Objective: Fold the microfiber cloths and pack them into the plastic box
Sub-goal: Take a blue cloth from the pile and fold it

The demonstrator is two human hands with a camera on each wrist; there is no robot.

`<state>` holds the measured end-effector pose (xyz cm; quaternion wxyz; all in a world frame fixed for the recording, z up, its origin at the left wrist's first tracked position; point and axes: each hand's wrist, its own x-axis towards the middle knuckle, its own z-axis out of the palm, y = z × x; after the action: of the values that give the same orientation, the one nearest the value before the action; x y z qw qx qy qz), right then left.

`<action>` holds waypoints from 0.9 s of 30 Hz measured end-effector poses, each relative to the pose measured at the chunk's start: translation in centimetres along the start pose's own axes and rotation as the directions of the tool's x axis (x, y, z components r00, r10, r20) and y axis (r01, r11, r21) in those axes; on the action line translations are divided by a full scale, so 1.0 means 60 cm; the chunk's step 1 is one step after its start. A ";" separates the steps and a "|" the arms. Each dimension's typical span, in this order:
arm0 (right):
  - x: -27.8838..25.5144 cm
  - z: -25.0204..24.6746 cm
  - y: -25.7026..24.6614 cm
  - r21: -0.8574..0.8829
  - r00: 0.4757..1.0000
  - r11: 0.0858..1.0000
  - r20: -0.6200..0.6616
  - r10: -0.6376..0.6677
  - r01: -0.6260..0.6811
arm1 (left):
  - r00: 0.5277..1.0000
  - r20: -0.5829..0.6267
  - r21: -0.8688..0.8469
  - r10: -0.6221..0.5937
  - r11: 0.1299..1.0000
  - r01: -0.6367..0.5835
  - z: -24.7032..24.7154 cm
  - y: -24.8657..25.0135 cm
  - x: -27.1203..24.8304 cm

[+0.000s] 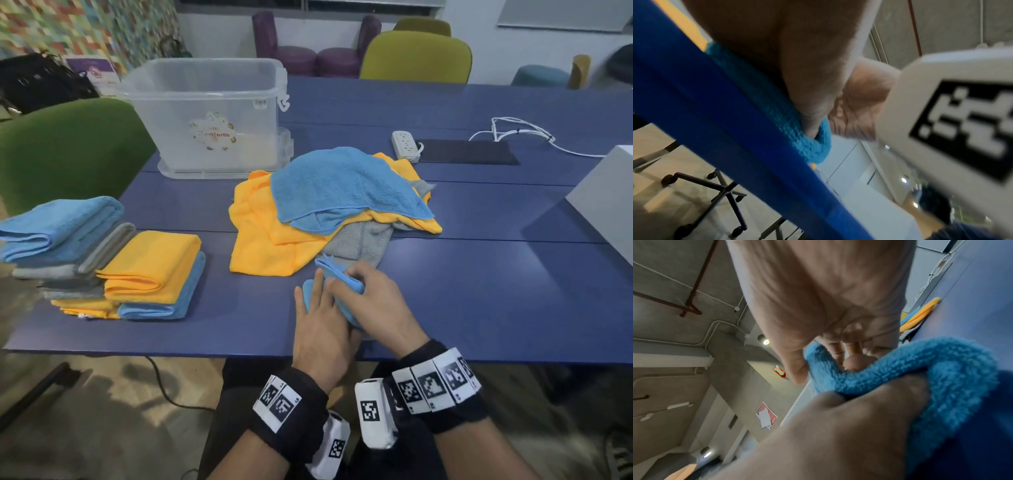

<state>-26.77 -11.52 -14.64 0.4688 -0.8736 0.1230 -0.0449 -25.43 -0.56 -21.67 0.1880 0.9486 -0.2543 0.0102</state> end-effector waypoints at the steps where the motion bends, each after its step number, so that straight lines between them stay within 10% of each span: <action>1: 0.000 0.001 0.003 0.034 1.000 0.999 0.010 0.010 -0.011 | 1.000 -0.012 -0.116 -0.017 0.993 0.016 -0.006 -0.002 0.000; 6: 0.003 0.006 0.017 0.185 0.993 0.978 0.090 0.082 -0.097 | 0.978 -0.179 -0.652 -0.109 0.757 -0.036 -0.051 -0.019 -0.012; 11: -0.015 0.028 0.030 -0.270 0.986 0.949 0.067 -0.151 0.164 | 0.849 -0.092 -0.612 -0.520 0.702 0.364 -0.083 -0.052 -0.030; 16: -0.048 0.068 0.041 -0.691 0.947 0.676 0.044 -0.317 0.258 | 0.881 0.099 -0.534 -0.464 0.722 0.440 -0.101 -0.055 -0.016; 27: -0.056 0.049 0.070 -0.332 0.959 0.905 -0.002 -0.283 0.266 | 0.830 0.326 -0.717 -0.453 0.454 0.529 -0.103 -0.071 -0.006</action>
<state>-30.17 -10.53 -19.67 0.3027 -0.9465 0.0162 -0.1110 -23.19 5.26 -17.45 0.5653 0.7996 0.0442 -0.1978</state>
